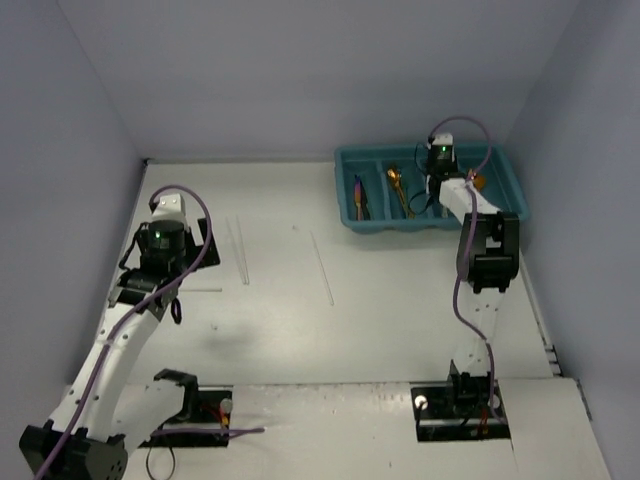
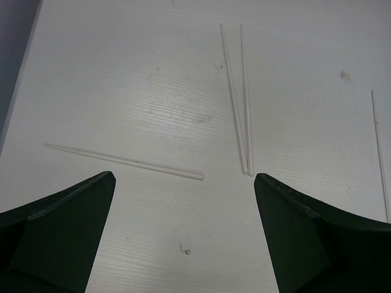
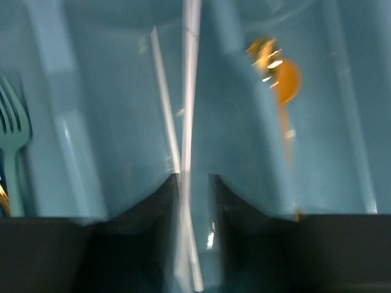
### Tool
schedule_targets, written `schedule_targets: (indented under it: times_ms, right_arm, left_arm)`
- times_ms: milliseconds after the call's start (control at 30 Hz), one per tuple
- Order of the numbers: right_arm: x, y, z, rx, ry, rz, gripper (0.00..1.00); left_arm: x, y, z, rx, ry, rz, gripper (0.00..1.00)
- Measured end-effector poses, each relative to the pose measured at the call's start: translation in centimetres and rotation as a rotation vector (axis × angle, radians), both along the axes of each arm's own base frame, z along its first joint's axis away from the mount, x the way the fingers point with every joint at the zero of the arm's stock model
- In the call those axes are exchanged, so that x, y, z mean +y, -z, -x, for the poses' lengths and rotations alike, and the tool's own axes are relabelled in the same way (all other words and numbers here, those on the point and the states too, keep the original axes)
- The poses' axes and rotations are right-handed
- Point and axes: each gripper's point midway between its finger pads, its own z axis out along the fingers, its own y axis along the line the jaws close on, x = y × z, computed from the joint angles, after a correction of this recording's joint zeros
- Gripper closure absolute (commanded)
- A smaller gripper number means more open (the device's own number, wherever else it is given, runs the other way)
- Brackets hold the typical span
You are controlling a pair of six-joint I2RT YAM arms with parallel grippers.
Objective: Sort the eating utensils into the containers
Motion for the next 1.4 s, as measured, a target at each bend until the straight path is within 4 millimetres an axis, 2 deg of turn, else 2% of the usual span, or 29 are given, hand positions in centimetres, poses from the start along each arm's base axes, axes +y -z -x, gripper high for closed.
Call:
schedule_targets:
  times_ms: [67,167,267,333,433,533,567,633,700,800,900,1000,1100,1200,1400]
  right_arm:
    - [0.1,0.8,0.2,0.021,-0.003,0.005,0.51]
    - [0.5,-0.6,0.1,-0.008,-0.005,-0.003,0.43]
    - [2.0,-3.4,1.1,-0.048,-0.026,-0.026,0.39]
    - [3.7,-6.4,2.1,-0.098,-0.056,-0.059,0.37]
    - [7.7,-12.0,5.0,-0.196,-0.128,-0.121,0.36]
    - [14.2,-17.6,9.1,-0.321,-0.250,-0.215,0.35]
    - [16.5,-18.4,10.9,-0.337,-0.295,-0.250,0.35]
    - [20.9,-18.4,14.3,-0.334,-0.383,-0.322,0.35]
    - [24.4,-16.9,17.1,-0.299,-0.449,-0.381,0.34]
    - [27.6,-11.5,21.0,-0.167,-0.494,-0.421,0.35]
    - [28.7,-5.7,24.5,-0.019,-0.494,-0.413,0.35]
    - [29.7,-2.0,27.0,0.076,-0.491,-0.407,0.37]
    - [30.9,0.1,28.2,0.126,-0.488,-0.409,0.39]
    - [31.7,2.0,28.5,0.159,-0.475,-0.412,0.42]
    - [32.0,6.6,28.5,0.237,-0.431,-0.388,0.50]
  left_arm:
    - [0.0,0.1,0.0,0.002,0.000,0.000,0.03]
    - [-0.1,0.3,-0.1,0.010,0.001,-0.001,0.03]
    - [-0.2,0.5,-0.2,0.017,0.005,0.001,0.03]
    - [-0.2,0.5,-0.2,0.017,0.007,0.002,0.03]
    - [-0.2,0.5,-0.2,0.017,0.007,0.003,0.03]
    - [-0.2,0.5,-0.2,0.018,0.008,0.003,0.03]
    - [-0.2,0.5,-0.2,0.017,0.009,0.004,0.03]
    - [-0.3,0.4,-0.2,0.016,0.010,0.005,0.03]
    - [-0.3,0.4,-0.1,0.016,0.013,0.007,0.03]
    - [-0.3,0.4,-0.1,0.016,0.014,0.009,0.03]
    - [-0.2,0.4,-0.2,0.016,0.011,0.009,0.03]
    - [-0.2,0.4,-0.2,0.016,0.008,0.009,0.03]
    - [-0.2,0.4,-0.1,0.016,0.008,0.010,0.03]
    - [-0.2,0.4,-0.2,0.016,0.008,0.010,0.03]
    - [-0.2,0.4,-0.1,0.016,0.007,0.010,0.03]
